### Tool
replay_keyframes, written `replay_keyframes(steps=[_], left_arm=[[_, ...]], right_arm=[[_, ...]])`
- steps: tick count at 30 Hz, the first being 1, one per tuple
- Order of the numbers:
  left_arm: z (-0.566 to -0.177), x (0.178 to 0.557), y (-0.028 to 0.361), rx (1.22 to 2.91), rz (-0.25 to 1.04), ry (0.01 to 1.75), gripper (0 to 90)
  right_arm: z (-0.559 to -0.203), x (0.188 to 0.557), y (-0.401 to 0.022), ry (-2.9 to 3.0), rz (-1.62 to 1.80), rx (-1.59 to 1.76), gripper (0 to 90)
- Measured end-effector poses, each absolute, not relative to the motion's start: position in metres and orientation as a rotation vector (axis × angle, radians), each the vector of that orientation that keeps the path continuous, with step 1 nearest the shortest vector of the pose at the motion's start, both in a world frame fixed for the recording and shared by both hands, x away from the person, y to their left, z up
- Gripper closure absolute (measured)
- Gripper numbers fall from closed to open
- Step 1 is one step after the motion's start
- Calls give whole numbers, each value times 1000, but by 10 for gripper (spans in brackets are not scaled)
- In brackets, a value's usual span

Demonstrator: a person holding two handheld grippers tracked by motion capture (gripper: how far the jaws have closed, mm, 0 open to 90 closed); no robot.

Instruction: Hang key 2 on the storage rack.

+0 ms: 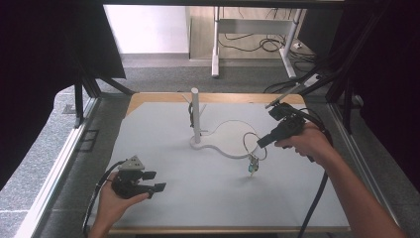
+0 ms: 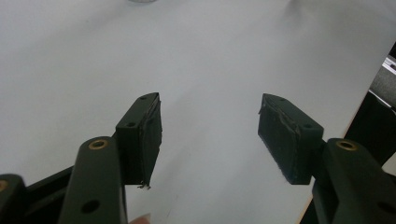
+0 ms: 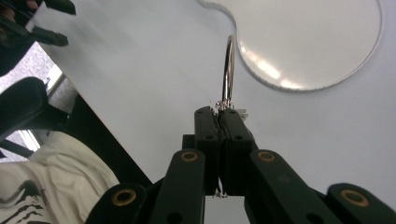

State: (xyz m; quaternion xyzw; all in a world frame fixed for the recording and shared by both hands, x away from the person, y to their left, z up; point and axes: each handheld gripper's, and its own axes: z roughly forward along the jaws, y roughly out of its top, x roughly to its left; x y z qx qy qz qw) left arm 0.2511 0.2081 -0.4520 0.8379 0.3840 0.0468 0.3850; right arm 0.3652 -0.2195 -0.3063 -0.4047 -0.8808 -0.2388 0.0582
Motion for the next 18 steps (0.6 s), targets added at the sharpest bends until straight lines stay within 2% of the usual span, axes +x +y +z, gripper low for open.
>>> replay_keyframes(steps=[18], left_arm=[[-451,250,208,2124,110,972,400]], right_arm=[[-286,384,-218,-2676,-750,-1264,877]])
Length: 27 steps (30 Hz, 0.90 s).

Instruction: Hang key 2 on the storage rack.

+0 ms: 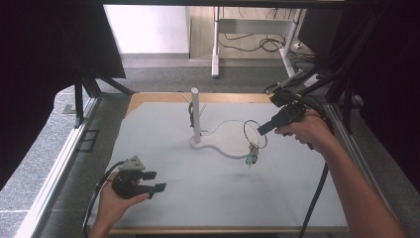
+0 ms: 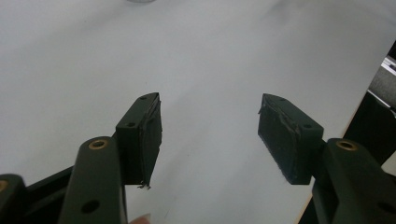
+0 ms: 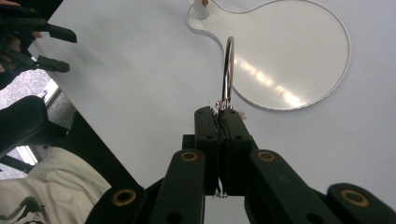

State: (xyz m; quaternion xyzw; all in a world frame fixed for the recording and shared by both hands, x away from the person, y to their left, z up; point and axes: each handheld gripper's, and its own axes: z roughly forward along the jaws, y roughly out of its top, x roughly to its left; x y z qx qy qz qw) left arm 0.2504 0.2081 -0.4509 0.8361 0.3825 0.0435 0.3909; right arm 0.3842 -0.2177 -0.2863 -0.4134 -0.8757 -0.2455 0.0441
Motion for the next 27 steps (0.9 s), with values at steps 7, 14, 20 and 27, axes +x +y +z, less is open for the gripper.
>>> replay_keyframes(steps=[7,14,20,27], left_arm=[[-450,250,209,2122,110,970,400],[-448,250,211,2103,97,959,400],[-448,249,212,2101,96,955,400],[-448,250,212,2102,96,954,400]], right_arm=[[-288,393,-211,-2679,-722,-1266,877],[-290,402,-201,-2673,-704,-1258,877],[-289,411,-195,-2678,-710,-1270,877],[-285,419,-187,-2680,-720,-1283,877]])
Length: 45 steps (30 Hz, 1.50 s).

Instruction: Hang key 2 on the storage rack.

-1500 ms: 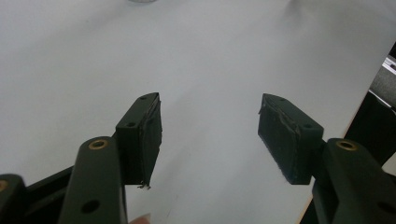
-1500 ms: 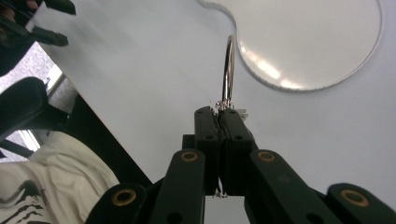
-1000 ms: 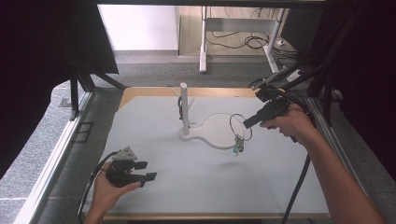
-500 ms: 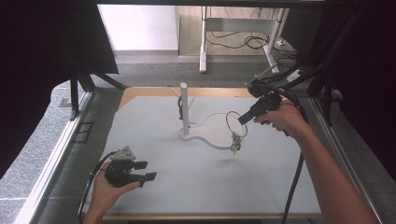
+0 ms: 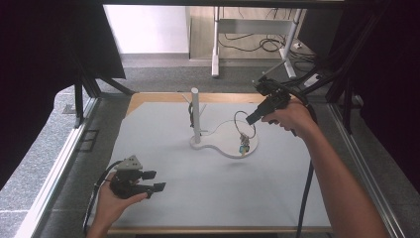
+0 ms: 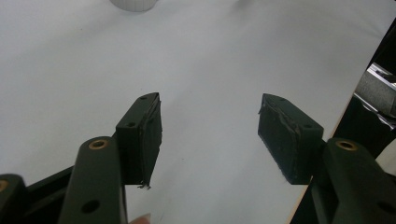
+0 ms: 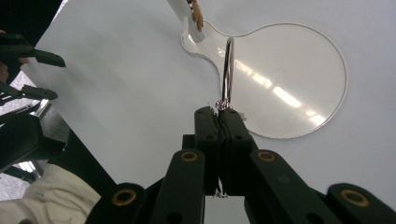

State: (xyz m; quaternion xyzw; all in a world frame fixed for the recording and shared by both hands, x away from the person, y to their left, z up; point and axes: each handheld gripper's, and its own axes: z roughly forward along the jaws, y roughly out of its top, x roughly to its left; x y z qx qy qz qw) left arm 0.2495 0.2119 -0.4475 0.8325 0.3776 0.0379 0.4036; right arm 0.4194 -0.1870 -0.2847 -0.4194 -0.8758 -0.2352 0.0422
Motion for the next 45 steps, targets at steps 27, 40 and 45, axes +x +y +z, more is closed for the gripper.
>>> replay_keyframes(steps=[27,40,45], left_arm=[[-445,249,214,2095,91,941,401],[-442,248,214,2091,88,927,401],[-442,248,214,2093,82,926,400]], right_arm=[[-290,447,-163,-2663,-727,-1313,876],[-296,466,-144,-2670,-739,-1293,876],[-297,470,-141,-2662,-762,-1293,876]])
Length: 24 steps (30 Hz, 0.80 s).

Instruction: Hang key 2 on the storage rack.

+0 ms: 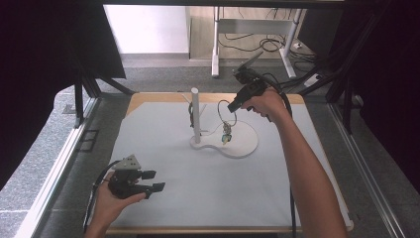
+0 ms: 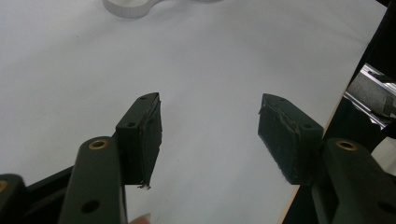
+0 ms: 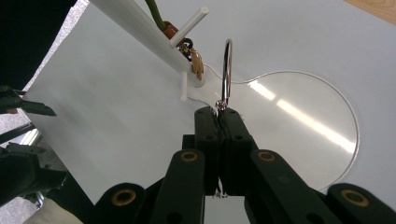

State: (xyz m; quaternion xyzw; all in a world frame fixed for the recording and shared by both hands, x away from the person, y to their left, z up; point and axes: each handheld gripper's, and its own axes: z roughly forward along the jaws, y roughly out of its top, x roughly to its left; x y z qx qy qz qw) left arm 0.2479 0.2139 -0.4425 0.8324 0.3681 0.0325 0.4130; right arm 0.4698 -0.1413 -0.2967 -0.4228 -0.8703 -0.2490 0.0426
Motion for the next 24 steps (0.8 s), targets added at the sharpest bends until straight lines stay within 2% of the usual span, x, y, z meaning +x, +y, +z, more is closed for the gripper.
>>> replay_keyframes(steps=[24], left_arm=[[-444,250,214,2102,65,912,399]], right_arm=[[-304,488,-126,-2646,-789,-1300,876]])
